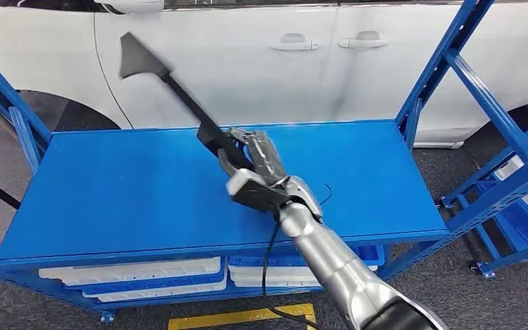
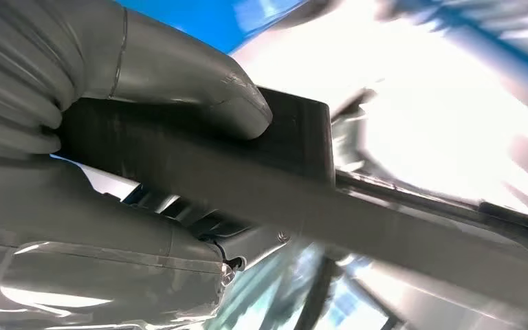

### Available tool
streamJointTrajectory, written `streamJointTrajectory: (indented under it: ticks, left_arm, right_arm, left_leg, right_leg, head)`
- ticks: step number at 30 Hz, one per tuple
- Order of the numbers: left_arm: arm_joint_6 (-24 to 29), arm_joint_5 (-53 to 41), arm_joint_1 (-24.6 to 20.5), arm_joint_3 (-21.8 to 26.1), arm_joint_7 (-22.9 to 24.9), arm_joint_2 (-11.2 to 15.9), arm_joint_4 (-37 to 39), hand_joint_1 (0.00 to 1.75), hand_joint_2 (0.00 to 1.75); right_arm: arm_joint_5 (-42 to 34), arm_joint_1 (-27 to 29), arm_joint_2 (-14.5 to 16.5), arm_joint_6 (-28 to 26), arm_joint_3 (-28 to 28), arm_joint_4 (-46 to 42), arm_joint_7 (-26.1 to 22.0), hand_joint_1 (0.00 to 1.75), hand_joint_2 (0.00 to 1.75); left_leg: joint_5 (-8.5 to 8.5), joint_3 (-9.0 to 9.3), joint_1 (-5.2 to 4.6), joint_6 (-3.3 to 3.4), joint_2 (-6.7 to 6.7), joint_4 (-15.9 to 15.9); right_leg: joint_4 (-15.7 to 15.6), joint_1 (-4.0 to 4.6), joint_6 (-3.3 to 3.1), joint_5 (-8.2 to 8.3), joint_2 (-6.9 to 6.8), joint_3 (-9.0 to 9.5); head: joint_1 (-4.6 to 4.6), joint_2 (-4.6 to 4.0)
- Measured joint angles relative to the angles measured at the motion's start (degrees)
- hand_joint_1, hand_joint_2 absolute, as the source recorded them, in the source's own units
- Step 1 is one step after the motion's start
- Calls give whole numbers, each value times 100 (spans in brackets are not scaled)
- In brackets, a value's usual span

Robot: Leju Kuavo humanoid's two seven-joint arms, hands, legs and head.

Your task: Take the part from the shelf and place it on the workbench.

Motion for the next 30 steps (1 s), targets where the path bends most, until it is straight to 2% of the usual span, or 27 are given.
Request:
streamJointTrajectory:
  ticks: [2,4,5,7,9,11,12,14,15,16,17,18,20,21,24,25,26,29,30]
  left_arm:
    - [36,-12,6,-1,-11,-5,0,0,175]
    - [79,-22,10,-2,-36,-24,0,0,175]
    - [85,-16,8,-2,-49,-33,0,0,175]
    - [86,12,5,-2,-75,-43,0,0,175]
    - [87,45,11,-2,-113,-46,0,0,175]
    - [84,79,15,-2,-168,-50,0,0,175]
    - [87,104,16,-2,-200,-51,0,0,175]
    - [126,161,25,1,-240,-52,0,0,175]
    - [148,195,32,5,-234,-52,0,0,175]
    - [163,221,38,11,-213,-51,0,0,175]
    - [166,243,39,22,-187,-48,0,0,175]
    - [164,257,38,38,-168,-45,0,0,175]
    - [164,263,33,73,-150,-40,0,0,175]
    - [169,260,33,86,-145,-39,0,0,175]
    - [215,248,43,100,-75,-41,0,0,175]
    - [245,249,41,102,-28,-42,0,0,175]
    - [284,252,34,104,26,-43,0,0,175]
    - [402,269,14,107,151,-39,-2,0,175]
    - [439,278,12,109,176,-36,-2,0,175]
  right_arm:
    - [-444,137,-99,311,-31,-514,-95,175,175]
    - [-1188,307,-265,885,-74,-1436,-208,175,175]
    - [-1456,348,-326,1126,-88,-1816,-216,175,175]
    - [-1914,476,-428,1580,-114,-2473,-165,175,175]
    - [-2352,636,-503,2031,-132,-2986,-90,175,175]
    - [-2813,726,-537,2488,-133,-3283,-20,175,175]
    - [-3084,764,-547,2723,-132,-3367,52,175,175]
    - [-3711,848,-570,3174,-109,-3452,307,175,175]
    - [-3983,882,-582,3350,-82,-3465,455,175,175]
    - [-4177,909,-591,3470,-48,-3471,575,175,175]
    - [-4287,929,-600,3540,-15,-3475,649,175,175]
    - [-4345,942,-607,3575,15,-3484,688,175,175]
    - [-4388,951,-619,3605,56,-3508,717,175,175]
    - [-4408,952,-625,3621,74,-3520,744,175,175]
    - [-4466,942,-653,3686,133,-3526,822,175,175]
    - [-4484,918,-682,3680,165,-3520,817,175,175]
    - [-4513,875,-734,3650,205,-3507,792,175,175]
    - [-4697,691,-1002,3502,340,-3375,662,175,175]
    - [-4776,646,-1109,3461,384,-3304,618,175,175]
  left_leg:
    - [-1,0,-12,-2,-2,2]
    - [-9,-8,-41,-16,3,9]
    - [-11,-15,-54,-34,10,11]
    - [-11,-26,-65,-82,19,3]
    - [-34,-23,-64,-137,24,6]
    - [-236,-137,-66,-184,30,288]
    - [-415,-278,-58,-200,31,610]
    - [-733,-619,-52,-233,32,1357]
    - [-771,-718,-50,-247,32,1567]
    - [-693,-711,-47,-255,32,1549]
    - [-521,-594,-43,-256,34,1302]
    - [-310,-403,-39,-250,39,906]
    - [-60,-73,-52,-212,43,225]
    - [-29,-5,-61,-187,41,74]
    - [-9,-15,-63,-91,30,26]
    - [13,-19,-55,-50,33,6]
    - [37,-28,-46,-12,38,-15]
    - [96,-95,-45,47,45,-25]
    - [115,-123,-46,49,43,-21]
  right_leg:
    - [-423,3,-31,230,0,205]
    - [-1236,28,-103,580,-4,597]
    - [-1515,45,-129,670,-9,726]
    - [-1686,79,-157,685,-16,791]
    - [-1733,54,-204,711,-24,806]
    - [-1792,15,-265,738,-39,837]
    - [-1801,13,-284,739,-46,848]
    - [-1798,16,-305,730,-51,854]
    - [-1794,17,-308,726,-50,857]
    - [-1788,15,-306,720,-47,862]
    - [-1776,13,-297,710,-42,869]
    - [-1758,10,-281,694,-38,876]
    - [-1697,31,-232,661,-38,863]
    - [-1673,40,-208,655,-40,849]
    - [-1642,38,-134,646,-42,822]
    - [-1572,33,-101,571,-40,793]
    - [-1402,24,-66,427,-37,725]
    - [-387,-15,13,-170,-34,325]
    - [-144,-27,28,-249,-35,246]
  head:
    - [0,0]
    - [0,0]
    - [0,0]
    - [0,0]
    - [0,0]
    - [0,0]
    - [0,0]
    - [0,0]
    - [0,0]
    - [0,0]
    - [0,0]
    - [0,0]
    - [0,0]
    - [0,0]
    - [0,0]
    - [0,0]
    - [0,0]
    - [0,0]
    - [0,0]
